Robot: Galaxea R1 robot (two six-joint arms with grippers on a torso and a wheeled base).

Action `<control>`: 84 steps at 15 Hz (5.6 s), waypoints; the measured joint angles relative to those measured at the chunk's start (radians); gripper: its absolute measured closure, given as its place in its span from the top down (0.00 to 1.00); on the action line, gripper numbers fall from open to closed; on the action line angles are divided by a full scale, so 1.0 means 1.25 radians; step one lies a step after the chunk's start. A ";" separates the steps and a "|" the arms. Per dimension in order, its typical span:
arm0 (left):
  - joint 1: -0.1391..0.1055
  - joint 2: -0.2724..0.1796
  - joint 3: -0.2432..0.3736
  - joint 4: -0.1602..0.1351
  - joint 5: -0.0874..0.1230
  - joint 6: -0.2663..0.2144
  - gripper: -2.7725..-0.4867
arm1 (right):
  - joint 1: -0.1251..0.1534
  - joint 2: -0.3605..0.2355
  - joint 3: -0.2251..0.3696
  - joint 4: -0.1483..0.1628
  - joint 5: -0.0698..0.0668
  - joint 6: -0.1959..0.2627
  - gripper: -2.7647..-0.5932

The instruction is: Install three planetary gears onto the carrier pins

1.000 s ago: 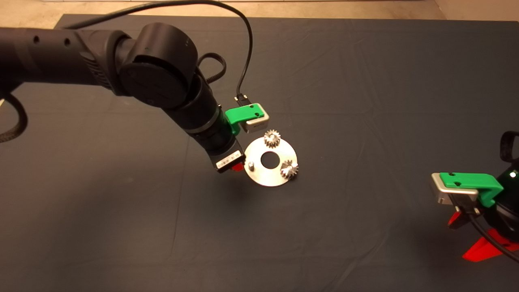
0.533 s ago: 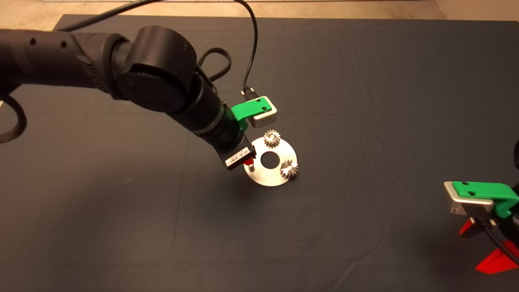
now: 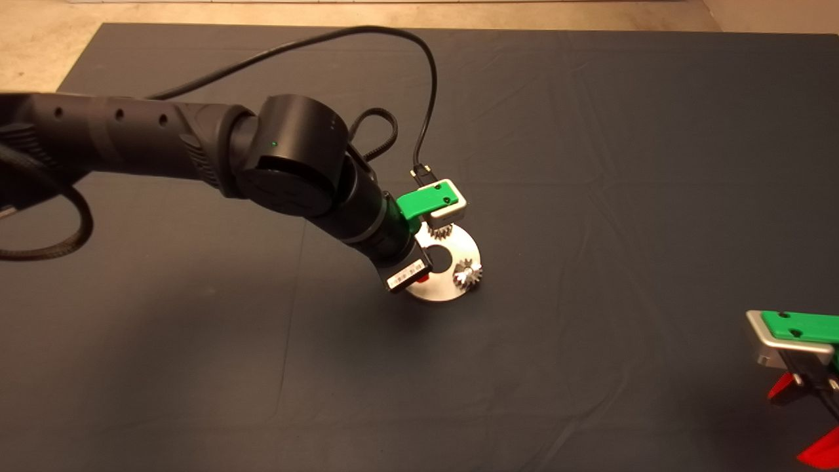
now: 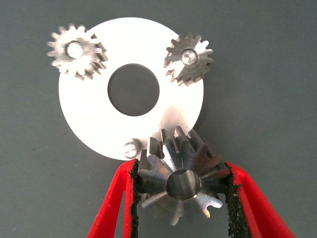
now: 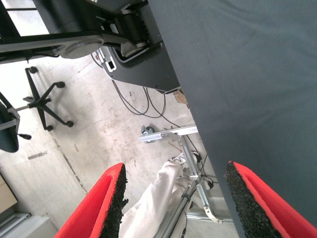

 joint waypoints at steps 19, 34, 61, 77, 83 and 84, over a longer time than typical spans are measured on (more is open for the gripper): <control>0.049 0.039 -0.100 0.025 -0.002 0.054 0.16 | 0.000 -0.050 0.028 0.000 0.002 0.000 0.41; 0.049 0.040 -0.100 0.025 0.012 0.081 0.16 | 0.000 -0.066 0.040 0.000 0.003 0.000 0.41; 0.080 0.040 -0.142 0.039 0.018 0.162 0.16 | 0.000 -0.072 0.040 0.000 0.005 0.000 0.41; 0.080 0.035 -0.132 0.027 0.034 0.163 0.16 | 0.000 -0.043 0.010 0.000 0.005 0.000 0.41; 0.081 0.035 -0.133 0.021 0.023 0.160 0.16 | 0.000 -0.029 -0.003 0.000 0.005 0.000 0.41; 0.081 0.032 -0.132 0.015 0.016 0.161 0.16 | 0.000 -0.026 -0.007 0.000 0.005 0.000 0.41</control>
